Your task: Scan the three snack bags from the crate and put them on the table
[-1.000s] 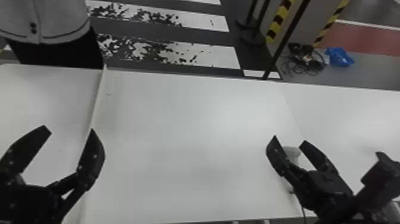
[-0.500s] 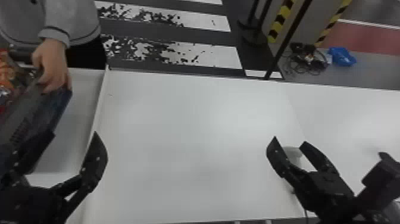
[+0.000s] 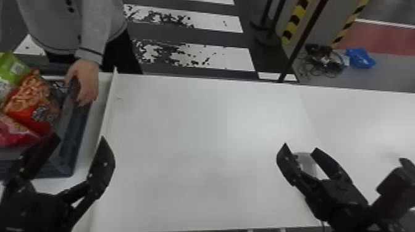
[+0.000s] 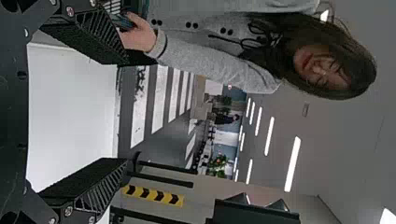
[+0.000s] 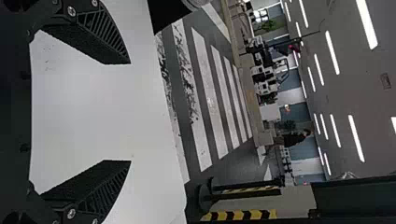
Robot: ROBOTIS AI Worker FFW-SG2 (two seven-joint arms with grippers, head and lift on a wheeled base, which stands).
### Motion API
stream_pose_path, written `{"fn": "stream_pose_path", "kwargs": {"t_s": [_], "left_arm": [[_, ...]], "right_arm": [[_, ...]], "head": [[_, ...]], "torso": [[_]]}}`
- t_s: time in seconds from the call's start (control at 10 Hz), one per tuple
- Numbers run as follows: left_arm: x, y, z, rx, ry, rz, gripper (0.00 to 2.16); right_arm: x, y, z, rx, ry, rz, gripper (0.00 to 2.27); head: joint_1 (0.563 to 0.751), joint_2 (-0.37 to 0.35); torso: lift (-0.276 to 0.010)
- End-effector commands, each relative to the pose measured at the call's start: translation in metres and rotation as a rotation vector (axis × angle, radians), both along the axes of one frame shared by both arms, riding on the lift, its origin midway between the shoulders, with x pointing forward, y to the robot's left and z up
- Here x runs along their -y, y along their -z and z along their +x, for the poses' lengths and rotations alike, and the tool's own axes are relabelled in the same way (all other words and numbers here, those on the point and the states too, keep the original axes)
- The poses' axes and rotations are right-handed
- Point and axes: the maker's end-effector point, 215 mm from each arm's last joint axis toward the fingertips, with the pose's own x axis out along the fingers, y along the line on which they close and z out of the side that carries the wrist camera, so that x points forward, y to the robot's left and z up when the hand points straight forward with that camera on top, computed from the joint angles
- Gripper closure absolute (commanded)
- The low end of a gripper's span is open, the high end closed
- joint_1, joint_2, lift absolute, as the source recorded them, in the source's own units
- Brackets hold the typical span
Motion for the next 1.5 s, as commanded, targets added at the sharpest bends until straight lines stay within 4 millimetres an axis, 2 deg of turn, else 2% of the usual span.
{"fn": "stream_pose_path", "kwargs": {"t_s": [0.0,0.2,0.4,0.7,0.9,1.1,1.3,1.4], "left_arm": [[-0.001,0.001,0.001,0.002,0.003,0.004,0.14],[-0.002,0.0,0.001,0.002,0.003,0.001,0.14],[-0.015,0.004,0.001,-0.01,-0.057,-0.006,0.14],[-0.056,0.026,-0.013,-0.076,-0.261,0.019,0.15],[-0.083,0.026,-0.016,-0.061,-0.369,0.025,0.14],[-0.107,0.035,-0.009,-0.068,-0.428,0.022,0.14],[-0.137,0.047,0.005,-0.099,-0.454,0.013,0.14],[-0.148,0.045,0.011,-0.093,-0.471,0.015,0.14]], "right_arm": [[-0.001,0.001,0.0,-0.001,-0.002,-0.001,0.13],[-0.005,0.004,-0.001,-0.009,-0.008,-0.003,0.11],[-0.009,0.008,0.0,-0.015,-0.015,-0.004,0.12],[-0.01,0.014,0.001,-0.022,-0.017,-0.009,0.13],[-0.015,0.029,0.001,-0.046,-0.029,-0.002,0.13],[-0.017,0.042,-0.003,-0.065,-0.038,-0.003,0.13],[-0.017,0.046,-0.005,-0.074,-0.039,-0.002,0.13],[-0.02,0.045,-0.005,-0.072,-0.043,0.001,0.13]], "head": [[0.695,-0.159],[0.695,-0.154],[0.695,-0.145],[0.695,-0.067],[0.695,-0.03],[0.695,0.027],[0.695,0.057],[0.695,0.085]], "torso": [[-0.094],[-0.094],[-0.094],[-0.094],[-0.094],[-0.094],[-0.094],[-0.094]]}}
